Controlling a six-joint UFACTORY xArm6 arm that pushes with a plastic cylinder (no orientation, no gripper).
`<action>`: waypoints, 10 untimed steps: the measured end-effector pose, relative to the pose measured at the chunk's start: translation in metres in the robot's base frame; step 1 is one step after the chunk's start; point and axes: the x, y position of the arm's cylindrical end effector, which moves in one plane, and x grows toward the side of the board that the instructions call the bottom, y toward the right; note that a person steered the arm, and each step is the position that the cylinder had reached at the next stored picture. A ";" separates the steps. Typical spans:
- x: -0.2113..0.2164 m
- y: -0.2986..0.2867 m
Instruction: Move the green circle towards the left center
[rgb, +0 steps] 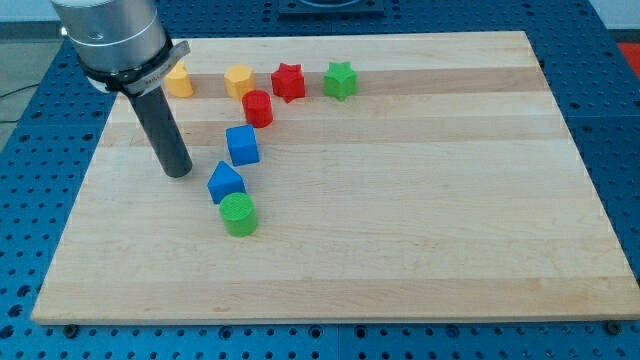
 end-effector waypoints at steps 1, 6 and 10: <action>0.001 -0.003; -0.002 -0.003; 0.093 0.013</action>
